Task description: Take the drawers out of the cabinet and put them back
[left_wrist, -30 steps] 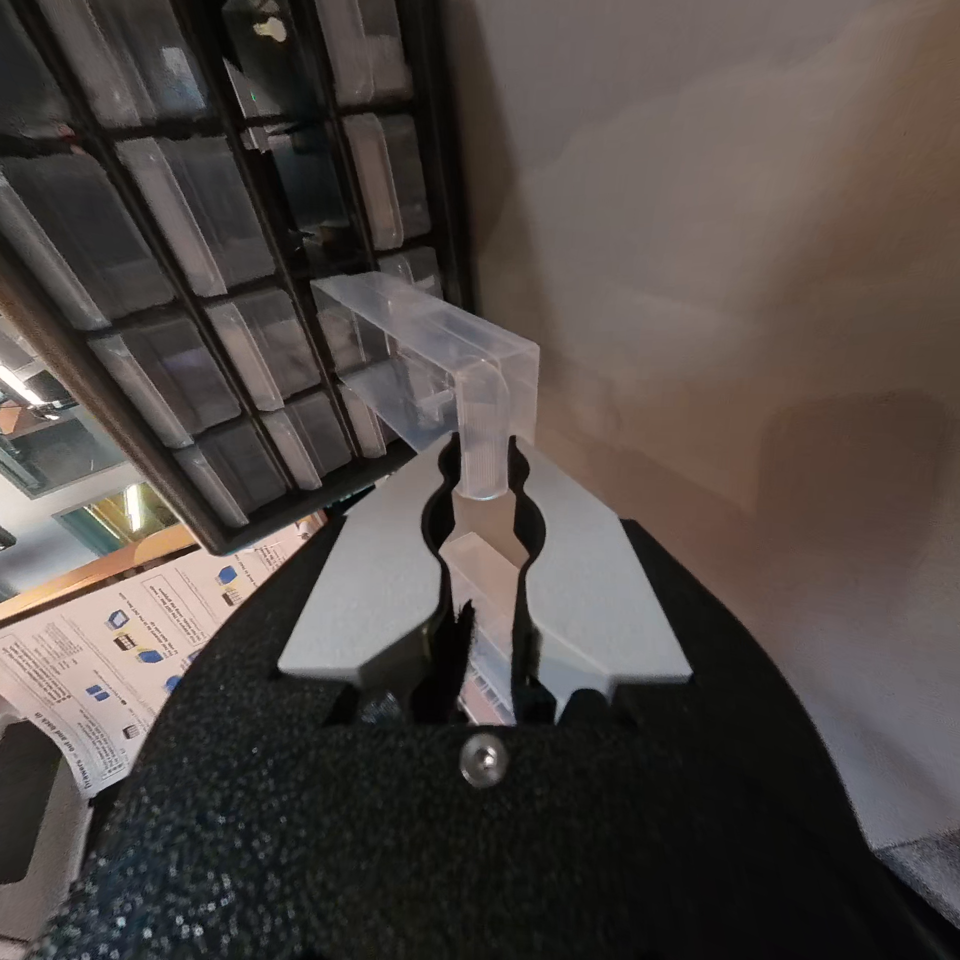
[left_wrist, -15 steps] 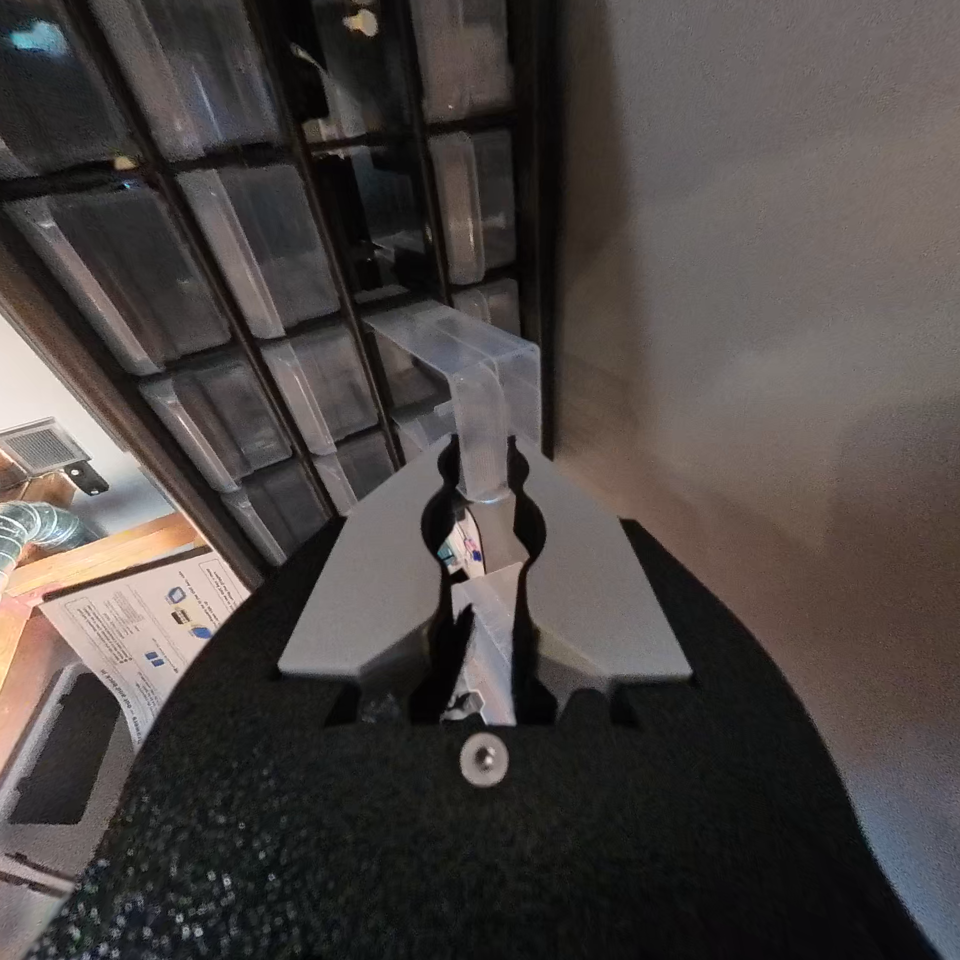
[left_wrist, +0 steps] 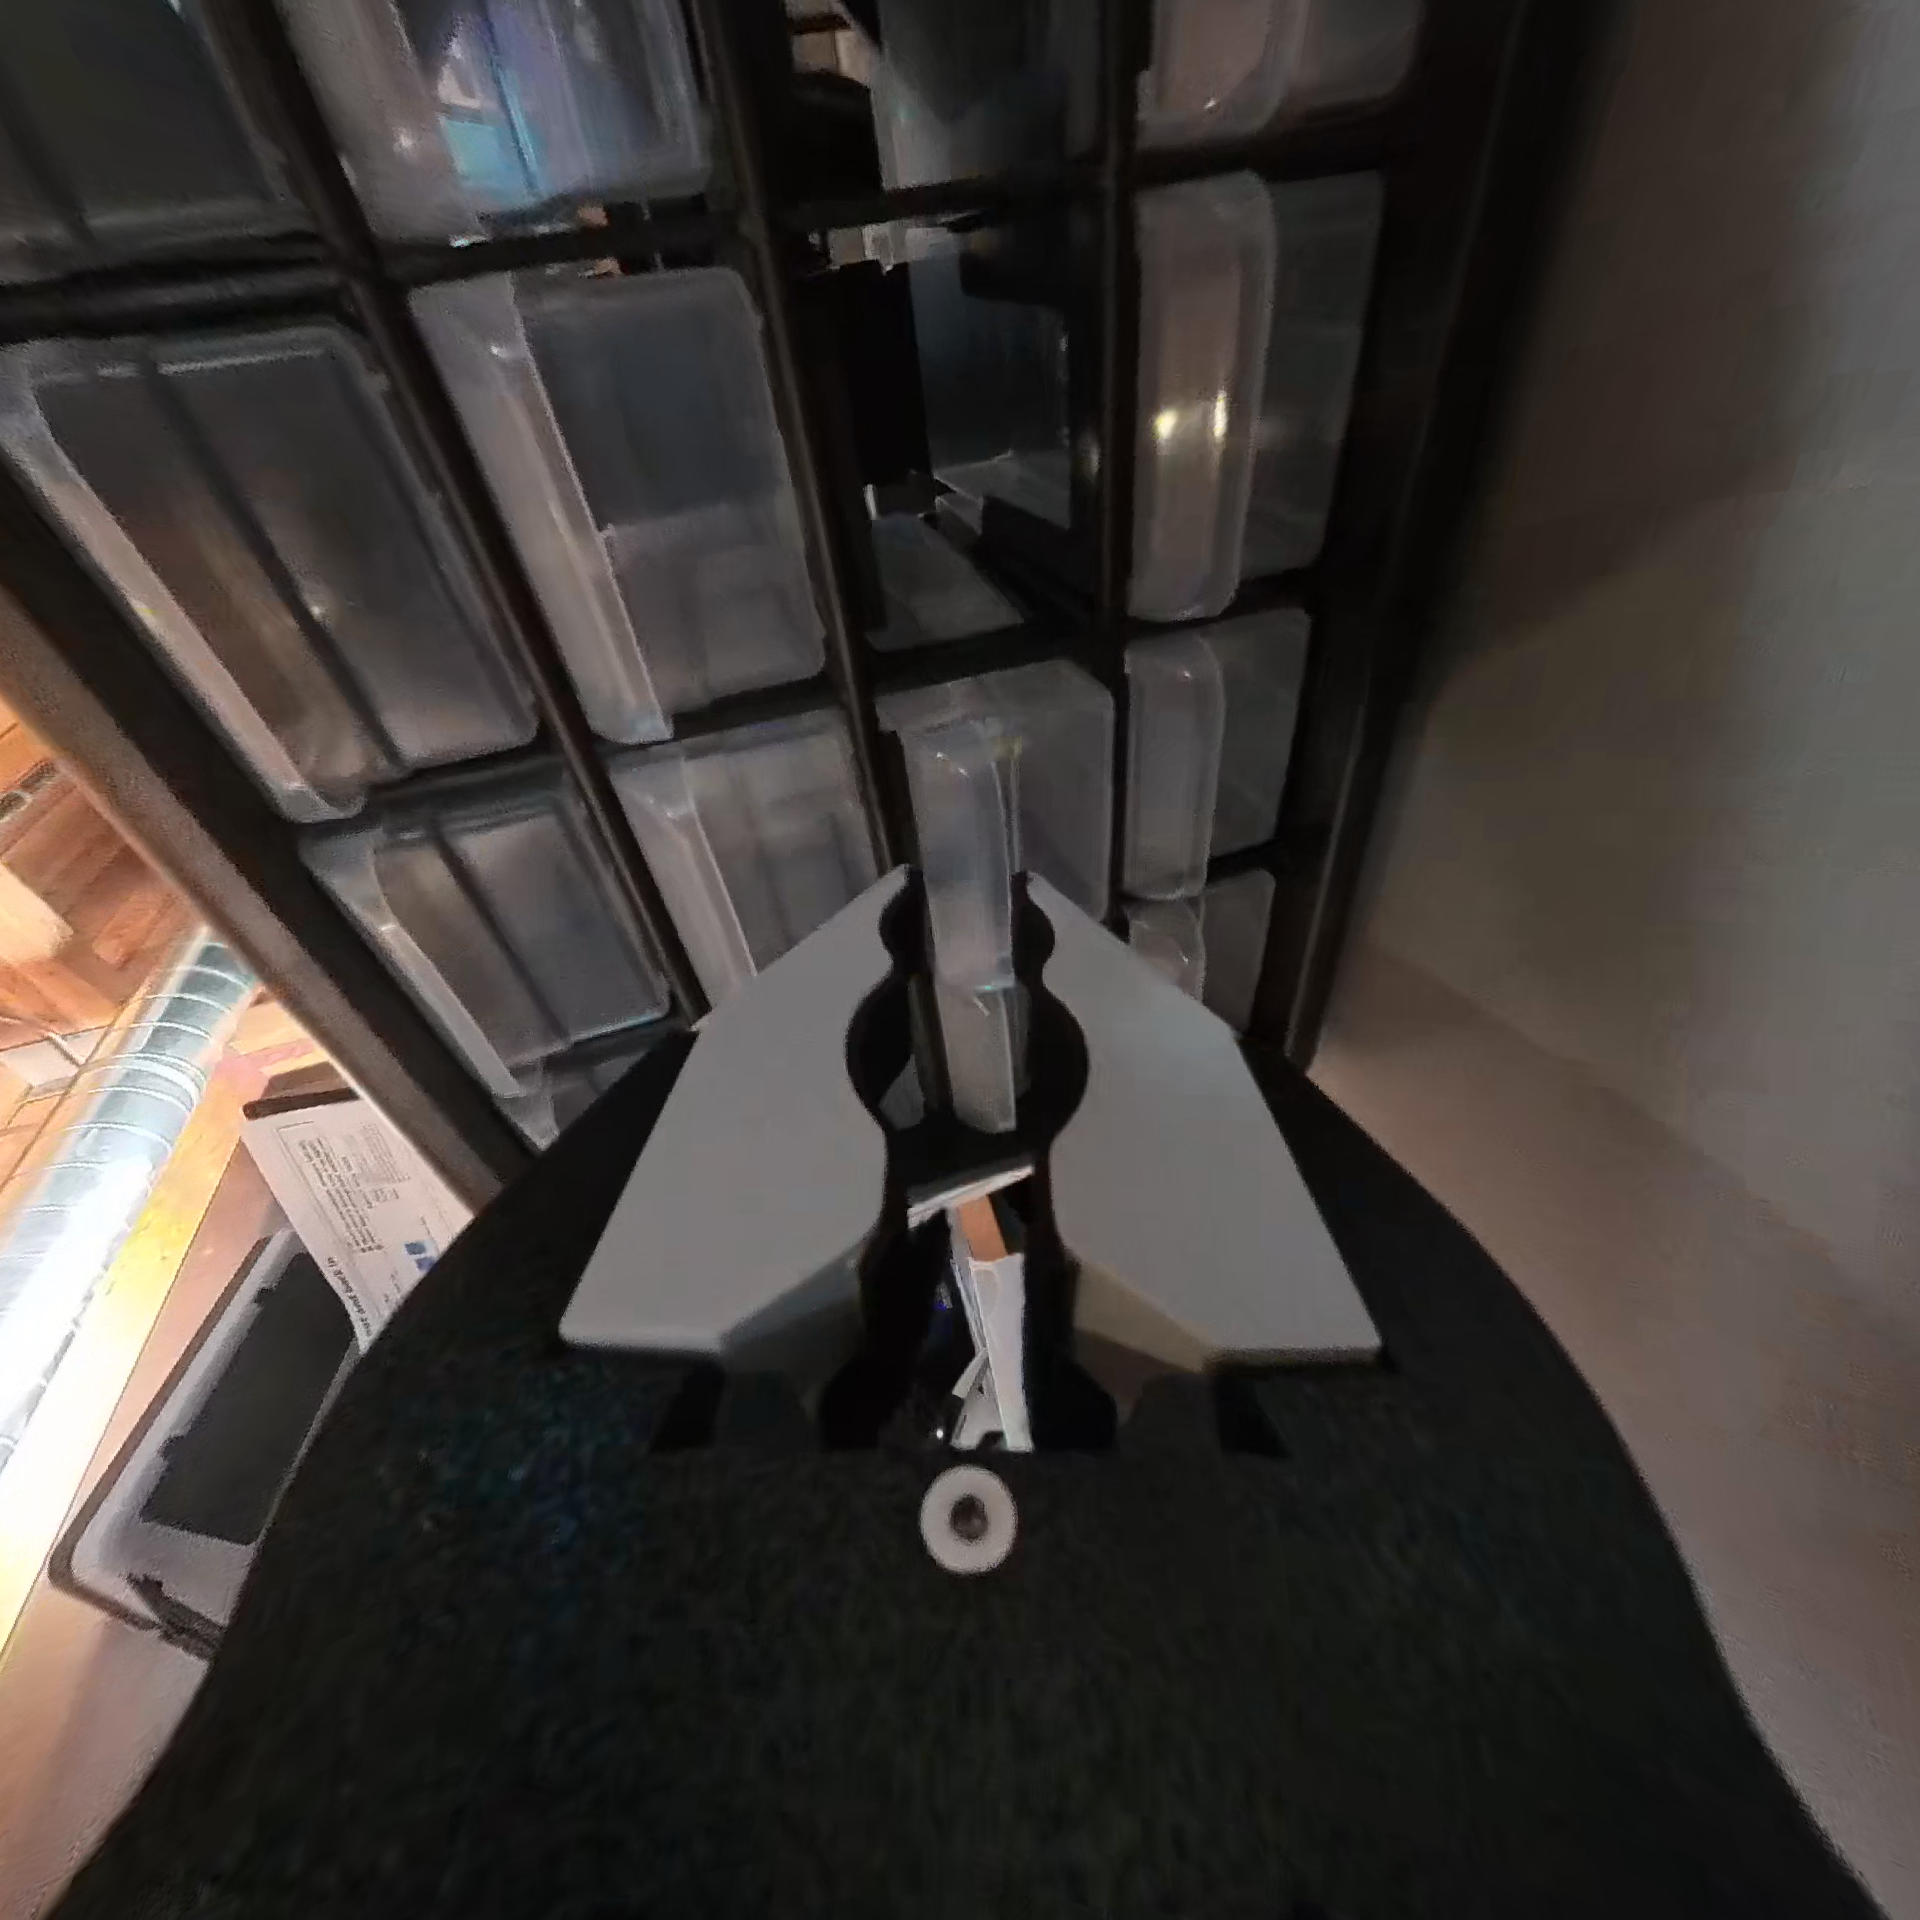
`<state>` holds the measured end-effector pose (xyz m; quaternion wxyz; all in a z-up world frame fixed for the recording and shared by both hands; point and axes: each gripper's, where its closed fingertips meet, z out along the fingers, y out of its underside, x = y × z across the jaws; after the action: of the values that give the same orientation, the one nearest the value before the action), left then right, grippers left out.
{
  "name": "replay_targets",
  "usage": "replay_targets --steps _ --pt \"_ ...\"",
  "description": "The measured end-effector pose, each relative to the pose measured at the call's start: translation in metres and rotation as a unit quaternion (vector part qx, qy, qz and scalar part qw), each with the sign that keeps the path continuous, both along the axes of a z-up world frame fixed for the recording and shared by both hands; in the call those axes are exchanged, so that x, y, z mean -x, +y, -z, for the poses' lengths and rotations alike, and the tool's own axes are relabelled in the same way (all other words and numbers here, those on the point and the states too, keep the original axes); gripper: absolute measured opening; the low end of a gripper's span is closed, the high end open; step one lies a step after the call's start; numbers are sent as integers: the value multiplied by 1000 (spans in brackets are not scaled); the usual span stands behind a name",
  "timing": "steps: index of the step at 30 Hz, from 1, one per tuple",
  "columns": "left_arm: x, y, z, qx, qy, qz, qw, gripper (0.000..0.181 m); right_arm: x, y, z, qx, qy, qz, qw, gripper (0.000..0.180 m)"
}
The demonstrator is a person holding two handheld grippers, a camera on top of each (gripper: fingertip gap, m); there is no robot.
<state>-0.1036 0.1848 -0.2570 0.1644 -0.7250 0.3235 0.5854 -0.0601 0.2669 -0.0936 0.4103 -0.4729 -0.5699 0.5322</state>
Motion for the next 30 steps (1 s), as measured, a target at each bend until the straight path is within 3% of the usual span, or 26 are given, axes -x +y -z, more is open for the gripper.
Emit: replay_targets --steps 4,5,6,7,12,22,27,30 --pt "1 7 0 -39 -20 6 999 17 0 0 0 -1 -1 0 1000 0" --pt "-3 6 1 -56 -29 12 998 52 0 0 0 -1 -1 0 1000 0" --pt "-6 2 3 -61 -34 10 998 74 0 0 0 -1 -1 0 1000 0" --pt "-12 -2 6 -65 -44 14 997 79 0 0 0 -1 -1 0 1000 0" --pt "-32 -9 34 -42 -102 54 992 55 0 0 0 0 -1 1 1000 0" --pt "-22 -7 44 -5 -172 10 985 72 1 0 0 -1 -2 0 1000 0" --pt "-53 -59 27 -39 -289 63 954 62 0 0 0 4 3 -5 1000 0" --pt "0 -115 -11 -109 -328 -15 938 55 0 0 -1 8 6 -8 1000 0"
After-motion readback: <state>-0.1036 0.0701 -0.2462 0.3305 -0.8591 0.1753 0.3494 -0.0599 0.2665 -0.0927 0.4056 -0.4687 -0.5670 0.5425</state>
